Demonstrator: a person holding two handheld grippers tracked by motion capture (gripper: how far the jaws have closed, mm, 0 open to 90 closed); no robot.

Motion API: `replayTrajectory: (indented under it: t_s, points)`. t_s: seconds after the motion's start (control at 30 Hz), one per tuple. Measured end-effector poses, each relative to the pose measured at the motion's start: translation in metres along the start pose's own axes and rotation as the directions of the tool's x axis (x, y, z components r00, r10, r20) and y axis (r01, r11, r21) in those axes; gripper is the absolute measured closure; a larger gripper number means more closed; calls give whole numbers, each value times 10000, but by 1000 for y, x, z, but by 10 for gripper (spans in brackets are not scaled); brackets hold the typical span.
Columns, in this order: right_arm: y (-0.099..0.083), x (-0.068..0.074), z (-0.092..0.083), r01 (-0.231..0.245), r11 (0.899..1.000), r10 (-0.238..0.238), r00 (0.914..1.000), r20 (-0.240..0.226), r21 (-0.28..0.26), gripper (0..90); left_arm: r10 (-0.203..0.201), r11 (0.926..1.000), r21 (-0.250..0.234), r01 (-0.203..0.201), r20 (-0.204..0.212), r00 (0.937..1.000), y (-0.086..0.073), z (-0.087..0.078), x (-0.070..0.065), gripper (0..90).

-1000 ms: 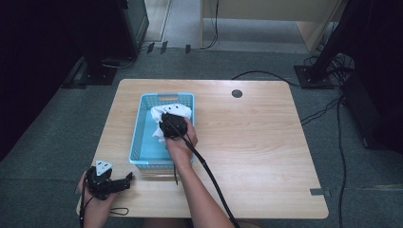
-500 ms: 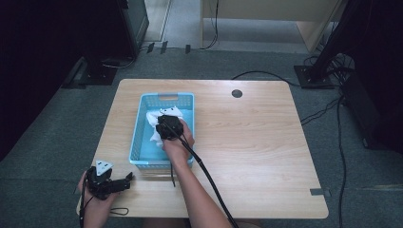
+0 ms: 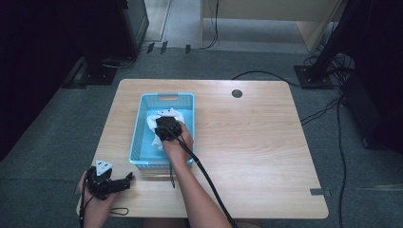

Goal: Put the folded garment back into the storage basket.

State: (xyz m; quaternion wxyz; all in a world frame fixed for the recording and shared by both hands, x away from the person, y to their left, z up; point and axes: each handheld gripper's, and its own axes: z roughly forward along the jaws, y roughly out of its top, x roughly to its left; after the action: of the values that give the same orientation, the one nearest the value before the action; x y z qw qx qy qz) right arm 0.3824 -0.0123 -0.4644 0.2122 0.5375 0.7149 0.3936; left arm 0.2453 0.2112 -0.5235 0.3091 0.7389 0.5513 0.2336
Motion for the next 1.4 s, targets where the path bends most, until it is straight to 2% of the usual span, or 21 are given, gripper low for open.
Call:
replayTrajectory:
  t_s: [0.27,0.67,0.97,1.17,1.3,1.4]
  points:
    - [-2,1,6,59,9989,-57,10000,-48,466,651,1,10000,-13,-1,-6,10000,0,0,0,0]
    - [-3,2,9,153,9978,-136,9996,-262,652,609,2,10000,-11,-2,-4,10000,0,0,0,0]
    - [-3,2,9,148,9984,-118,9984,-550,542,417,4,10000,-10,-4,-5,10000,0,0,0,0]
    - [-4,4,8,266,9991,-229,9940,-1069,330,318,4,10000,-10,-4,-4,10000,0,0,0,0]
    - [-2,5,5,344,9992,-360,9961,-802,-219,161,3,10000,-10,-3,-5,10000,0,0,0,0]
    - [0,5,2,491,9982,-515,9961,-715,-341,84,-2,10000,-11,2,-6,10000,0,0,0,0]
